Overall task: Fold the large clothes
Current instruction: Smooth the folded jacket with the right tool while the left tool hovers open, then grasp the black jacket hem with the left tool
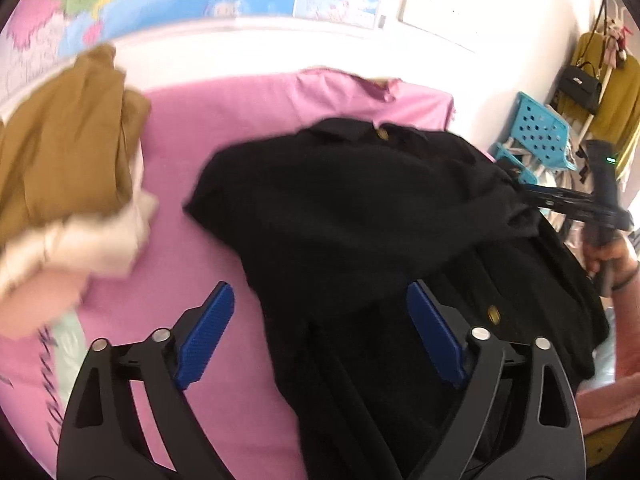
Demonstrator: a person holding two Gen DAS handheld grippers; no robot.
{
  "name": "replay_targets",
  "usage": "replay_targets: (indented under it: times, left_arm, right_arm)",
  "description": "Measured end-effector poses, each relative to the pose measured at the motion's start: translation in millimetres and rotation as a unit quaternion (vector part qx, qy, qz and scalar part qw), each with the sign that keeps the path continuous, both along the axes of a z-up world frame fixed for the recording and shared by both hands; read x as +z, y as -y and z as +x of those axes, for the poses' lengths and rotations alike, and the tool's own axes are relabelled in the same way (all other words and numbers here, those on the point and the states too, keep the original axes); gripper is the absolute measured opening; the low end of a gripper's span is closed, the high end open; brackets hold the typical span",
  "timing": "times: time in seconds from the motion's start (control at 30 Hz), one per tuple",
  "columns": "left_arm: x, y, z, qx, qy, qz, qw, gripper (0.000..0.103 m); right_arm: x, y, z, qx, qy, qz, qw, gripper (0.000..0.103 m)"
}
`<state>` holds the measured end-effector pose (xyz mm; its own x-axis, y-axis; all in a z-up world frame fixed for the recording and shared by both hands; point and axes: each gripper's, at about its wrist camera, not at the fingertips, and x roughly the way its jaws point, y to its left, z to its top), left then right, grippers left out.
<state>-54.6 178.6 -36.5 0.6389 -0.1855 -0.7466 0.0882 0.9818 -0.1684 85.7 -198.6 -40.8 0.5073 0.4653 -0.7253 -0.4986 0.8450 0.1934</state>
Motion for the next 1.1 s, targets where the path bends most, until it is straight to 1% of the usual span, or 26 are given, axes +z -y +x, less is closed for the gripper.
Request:
replay_targets:
  times: [0.03, 0.07, 0.1, 0.13, 0.17, 0.2, 0.23, 0.3, 0.4, 0.47, 0.5, 0.53, 0.57, 0.6, 0.63, 0.67, 0.7, 0.77, 0.8, 0.83, 0.9, 0.97, 1.0, 1.03, 1.07, 1.1]
  left_arm:
    - [-4, 2, -4, -0.003, -0.007, -0.003, 1.0, 0.09]
    - [-8, 5, -8, -0.007, -0.014, -0.005, 0.9999, 0.09]
    - [-14, 9, -14, -0.01, -0.024, -0.004, 0.9997, 0.091]
    - [-17, 11, -17, -0.01, -0.029, -0.003, 0.9995, 0.091]
    - [-21, 12, -23, -0.011, -0.036, -0.006, 0.9993, 0.091]
    - [-25, 13, -27, -0.014, -0.045, -0.015, 0.9988, 0.093]
    - [-28, 13, -31, -0.016, -0.05, -0.025, 0.9983, 0.095]
    - [-32, 13, -39, -0.018, -0.059, -0.039, 0.9973, 0.095]
    - [-37, 16, -48, -0.026, -0.062, -0.035, 0.9971, 0.095]
    - [-39, 15, -53, -0.029, -0.065, -0.035, 0.9969, 0.086]
    - [-39, 15, -56, -0.034, -0.061, -0.036, 0.9969, 0.07]
    - [-39, 13, -59, -0.031, -0.058, -0.032, 0.9973, 0.058]
    - [-38, 12, -61, -0.027, -0.056, -0.029, 0.9977, 0.051]
    - [-38, 9, -61, -0.023, -0.056, -0.03, 0.9978, 0.032]
    - [-37, 3, -63, -0.011, -0.057, -0.04, 0.9975, 0.021]
    - [-36, -3, -64, -0.002, -0.059, -0.046, 0.9972, 0.015]
    - [-35, -10, -67, 0.01, -0.059, -0.055, 0.9967, 0.012]
    - [-31, -20, -76, 0.019, -0.054, -0.062, 0.9965, 0.01]
    - [-28, -24, -80, 0.026, -0.05, -0.058, 0.9967, 0.01]
    - [-27, -28, -83, 0.03, -0.048, -0.063, 0.9964, 0.01]
    - [-27, -38, -88, 0.035, -0.051, -0.085, 0.9945, 0.011]
    - [-32, -42, -89, 0.036, -0.062, -0.088, 0.9935, 0.03]
    - [-35, -43, -92, 0.039, -0.067, -0.081, 0.9937, 0.047]
    - [-36, -41, -93, 0.042, -0.067, -0.08, 0.9937, 0.051]
    - [-36, -41, -96, 0.034, -0.065, -0.092, 0.993, 0.051]
    - [-35, -40, -100, 0.017, -0.064, -0.112, 0.9915, 0.054]
  right_arm:
    - [-8, 1, 5, -0.006, -0.017, 0.002, 1.0, 0.053]
    - [-10, 1, 8, -0.013, -0.023, 0.001, 1.0, 0.053]
    - [-11, 3, 8, -0.018, -0.025, 0.005, 1.0, 0.054]
    - [-9, 4, 6, -0.019, -0.023, 0.009, 1.0, 0.056]
    - [-4, 6, 2, -0.023, -0.016, 0.012, 1.0, 0.059]
    - [1, 10, -3, -0.027, -0.009, 0.018, 0.999, 0.067]
    - [4, 13, -8, -0.028, -0.006, 0.025, 0.999, 0.072]
    - [11, 22, -19, -0.023, -0.003, 0.042, 0.999, 0.074]
    - [13, 33, -35, -0.025, -0.006, 0.054, 0.998, 0.074]
    - [12, 34, -41, -0.018, -0.007, 0.061, 0.998, 0.074]
    - [11, 30, -43, -0.015, -0.007, 0.057, 0.998, 0.074]
    - [10, 28, -44, -0.012, -0.009, 0.057, 0.998, 0.074]
    - [9, 24, -46, -0.007, -0.01, 0.056, 0.998, 0.074]
    - [8, 20, -47, -0.003, -0.01, 0.058, 0.998, 0.074]
    - [8, 18, -48, -0.001, -0.011, 0.06, 0.998, 0.074]
    - [8, 16, -48, 0.0, -0.01, 0.065, 0.998, 0.074]
    - [10, 16, -49, -0.002, -0.009, 0.07, 0.997, 0.074]
    - [12, 20, -53, -0.001, -0.009, 0.085, 0.996, 0.074]
    - [14, 24, -54, -0.007, -0.008, 0.087, 0.996, 0.074]
    - [14, 29, -56, -0.013, -0.008, 0.088, 0.996, 0.074]
    - [12, 41, -63, -0.02, -0.014, 0.093, 0.995, 0.075]
    - [6, 56, -71, -0.026, -0.029, 0.106, 0.994, 0.079]
    - [2, 63, -75, -0.027, -0.037, 0.107, 0.993, 0.081]
    - [-2, 69, -80, -0.031, -0.043, 0.104, 0.993, 0.083]
    - [-8, 76, -86, -0.036, -0.052, 0.103, 0.993, 0.083]
    - [-14, 83, -92, -0.036, -0.065, 0.111, 0.991, 0.084]
